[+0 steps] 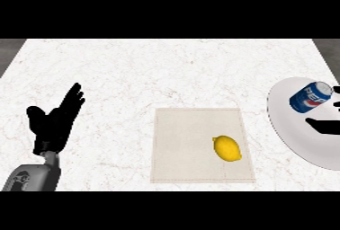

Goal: Pick the can from the placemat and place it in the plate

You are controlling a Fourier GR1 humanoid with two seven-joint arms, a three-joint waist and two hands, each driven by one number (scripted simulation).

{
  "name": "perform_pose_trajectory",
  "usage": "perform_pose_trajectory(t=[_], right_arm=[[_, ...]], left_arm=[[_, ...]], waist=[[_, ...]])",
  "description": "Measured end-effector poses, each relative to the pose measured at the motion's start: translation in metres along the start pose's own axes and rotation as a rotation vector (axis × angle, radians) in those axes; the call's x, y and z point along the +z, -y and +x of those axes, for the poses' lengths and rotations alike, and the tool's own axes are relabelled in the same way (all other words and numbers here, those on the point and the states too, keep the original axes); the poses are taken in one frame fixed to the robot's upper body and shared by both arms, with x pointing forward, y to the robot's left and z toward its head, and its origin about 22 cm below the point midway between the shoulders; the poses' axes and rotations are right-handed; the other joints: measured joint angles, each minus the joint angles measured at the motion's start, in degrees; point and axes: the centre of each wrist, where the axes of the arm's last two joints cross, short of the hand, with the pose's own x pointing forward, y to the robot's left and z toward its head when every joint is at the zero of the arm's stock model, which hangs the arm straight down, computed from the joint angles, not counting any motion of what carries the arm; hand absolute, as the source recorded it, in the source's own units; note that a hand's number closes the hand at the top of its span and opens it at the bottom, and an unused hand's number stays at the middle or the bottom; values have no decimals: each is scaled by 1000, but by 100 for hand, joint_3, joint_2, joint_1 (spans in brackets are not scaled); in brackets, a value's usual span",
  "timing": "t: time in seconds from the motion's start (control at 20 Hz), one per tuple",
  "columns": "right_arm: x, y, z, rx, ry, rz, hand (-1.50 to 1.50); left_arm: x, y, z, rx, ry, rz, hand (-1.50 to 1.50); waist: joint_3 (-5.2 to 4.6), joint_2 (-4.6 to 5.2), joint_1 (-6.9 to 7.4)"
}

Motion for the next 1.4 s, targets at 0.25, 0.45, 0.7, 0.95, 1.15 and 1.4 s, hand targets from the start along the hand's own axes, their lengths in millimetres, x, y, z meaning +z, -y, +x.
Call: perform_pose_trajectory(t=[0.25, 0.45, 0.7, 0.95, 1.15, 1.4], right_arm=[[-7, 8, 1, -75, 146, -79, -150], [-5, 18, 25, -240, 299, -124, -150], [9, 37, 31, -456, 290, -135, -150], [19, 50, 19, -646, 211, -24, -150], [23, 62, 4, -708, 195, 18, -150], [22, 72, -31, -724, 219, 5, -150]], left_arm=[[-7, -6, 5, -3, 2, 1, 0], [-5, -4, -3, -4, 4, 12, 0], [-2, -5, -6, 1, -3, 22, 0], [1, -8, -5, -7, 2, 21, 0], [-3, -7, -7, -1, 3, 9, 0], [-4, -9, -6, 1, 3, 8, 0]], waist=[[-1, -2, -14], [-5, -22, -57], [-10, -37, -93], [-7, -34, -94], [-8, -20, -63], [-7, -11, -37]])
